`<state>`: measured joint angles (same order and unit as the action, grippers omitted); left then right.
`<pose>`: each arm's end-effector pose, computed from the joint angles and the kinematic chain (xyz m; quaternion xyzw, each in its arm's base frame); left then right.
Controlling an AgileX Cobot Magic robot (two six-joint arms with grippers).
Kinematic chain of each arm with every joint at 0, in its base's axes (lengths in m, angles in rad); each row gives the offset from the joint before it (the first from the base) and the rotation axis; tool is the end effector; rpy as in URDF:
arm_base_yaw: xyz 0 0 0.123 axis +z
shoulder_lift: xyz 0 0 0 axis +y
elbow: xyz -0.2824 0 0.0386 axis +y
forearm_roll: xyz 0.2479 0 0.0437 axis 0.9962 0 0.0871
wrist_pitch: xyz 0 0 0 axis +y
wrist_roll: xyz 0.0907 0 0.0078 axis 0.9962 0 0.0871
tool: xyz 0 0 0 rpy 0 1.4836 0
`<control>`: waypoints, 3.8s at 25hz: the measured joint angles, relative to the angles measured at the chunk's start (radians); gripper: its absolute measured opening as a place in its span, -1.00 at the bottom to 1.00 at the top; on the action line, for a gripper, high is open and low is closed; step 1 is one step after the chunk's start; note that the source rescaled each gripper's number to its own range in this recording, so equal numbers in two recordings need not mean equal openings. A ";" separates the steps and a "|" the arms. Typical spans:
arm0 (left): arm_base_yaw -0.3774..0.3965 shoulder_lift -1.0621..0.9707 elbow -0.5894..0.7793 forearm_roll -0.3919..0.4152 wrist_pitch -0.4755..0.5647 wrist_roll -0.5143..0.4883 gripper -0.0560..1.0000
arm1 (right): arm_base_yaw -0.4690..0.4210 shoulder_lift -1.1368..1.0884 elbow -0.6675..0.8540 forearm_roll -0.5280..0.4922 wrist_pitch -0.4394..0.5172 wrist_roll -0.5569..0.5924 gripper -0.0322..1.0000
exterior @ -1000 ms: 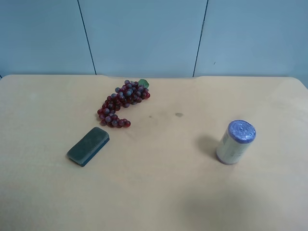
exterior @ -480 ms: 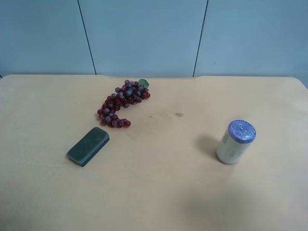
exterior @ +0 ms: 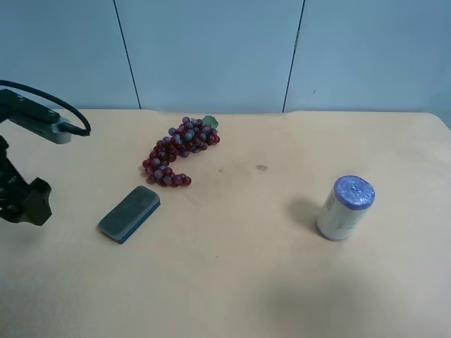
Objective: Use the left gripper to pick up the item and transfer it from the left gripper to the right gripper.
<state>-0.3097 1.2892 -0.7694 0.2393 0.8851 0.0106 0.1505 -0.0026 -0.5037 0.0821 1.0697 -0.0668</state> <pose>0.2137 -0.0508 0.2335 0.2196 0.9622 0.0814 0.1390 -0.0071 0.0055 0.2777 -0.0944 0.8480 0.0627 0.5178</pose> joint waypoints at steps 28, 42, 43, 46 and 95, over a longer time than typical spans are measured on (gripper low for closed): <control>-0.136 0.332 -0.029 -0.025 -0.293 -0.199 1.00 | 0.000 0.000 0.000 0.000 0.000 0.000 1.00; -0.180 0.415 -0.057 -0.040 -0.343 -0.217 1.00 | 0.000 0.000 0.000 0.000 0.000 0.000 1.00; -0.180 0.422 -0.057 -0.041 -0.349 -0.217 1.00 | 0.000 0.000 0.000 0.000 0.000 0.000 1.00; -0.180 0.442 -0.057 -0.054 -0.369 -0.217 1.00 | 0.000 0.000 0.000 0.000 0.000 0.000 1.00; -0.180 0.551 -0.058 -0.063 -0.471 -0.198 -0.89 | 0.000 0.000 0.000 0.000 0.000 0.000 1.00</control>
<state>-0.4896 1.8404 -0.8274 0.1764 0.4140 -0.1871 0.1505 -0.0026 -0.5037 0.0821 1.0697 -0.0668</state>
